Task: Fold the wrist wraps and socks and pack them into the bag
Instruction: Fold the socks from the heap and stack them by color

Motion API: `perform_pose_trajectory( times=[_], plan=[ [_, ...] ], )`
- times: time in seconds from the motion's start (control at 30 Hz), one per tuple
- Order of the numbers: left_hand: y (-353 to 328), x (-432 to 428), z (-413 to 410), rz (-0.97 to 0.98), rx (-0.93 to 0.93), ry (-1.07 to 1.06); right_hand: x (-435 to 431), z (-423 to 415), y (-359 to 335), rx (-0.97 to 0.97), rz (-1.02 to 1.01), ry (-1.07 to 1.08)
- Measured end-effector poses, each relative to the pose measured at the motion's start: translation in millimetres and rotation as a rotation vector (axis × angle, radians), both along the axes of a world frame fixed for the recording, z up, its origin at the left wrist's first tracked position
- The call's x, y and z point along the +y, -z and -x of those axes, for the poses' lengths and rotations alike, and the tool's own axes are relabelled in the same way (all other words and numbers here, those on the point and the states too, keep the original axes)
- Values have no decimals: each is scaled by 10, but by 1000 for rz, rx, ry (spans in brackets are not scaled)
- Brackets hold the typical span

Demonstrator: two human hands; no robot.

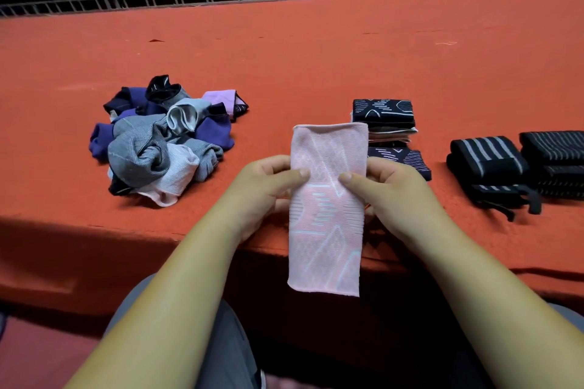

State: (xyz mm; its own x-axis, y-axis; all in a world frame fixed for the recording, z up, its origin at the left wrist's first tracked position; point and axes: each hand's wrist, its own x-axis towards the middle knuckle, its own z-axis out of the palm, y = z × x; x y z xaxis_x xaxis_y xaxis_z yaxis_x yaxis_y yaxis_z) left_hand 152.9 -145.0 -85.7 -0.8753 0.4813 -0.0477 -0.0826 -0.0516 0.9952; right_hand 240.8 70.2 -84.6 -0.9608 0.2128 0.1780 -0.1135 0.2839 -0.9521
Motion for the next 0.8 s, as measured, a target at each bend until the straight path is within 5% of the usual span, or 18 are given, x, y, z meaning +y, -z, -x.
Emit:
perform_pose_trajectory(
  times=[0.8],
  plan=[
    [-22,-35,5,-24,4,-73,11,20,16,-26,49,-13]
  ],
)
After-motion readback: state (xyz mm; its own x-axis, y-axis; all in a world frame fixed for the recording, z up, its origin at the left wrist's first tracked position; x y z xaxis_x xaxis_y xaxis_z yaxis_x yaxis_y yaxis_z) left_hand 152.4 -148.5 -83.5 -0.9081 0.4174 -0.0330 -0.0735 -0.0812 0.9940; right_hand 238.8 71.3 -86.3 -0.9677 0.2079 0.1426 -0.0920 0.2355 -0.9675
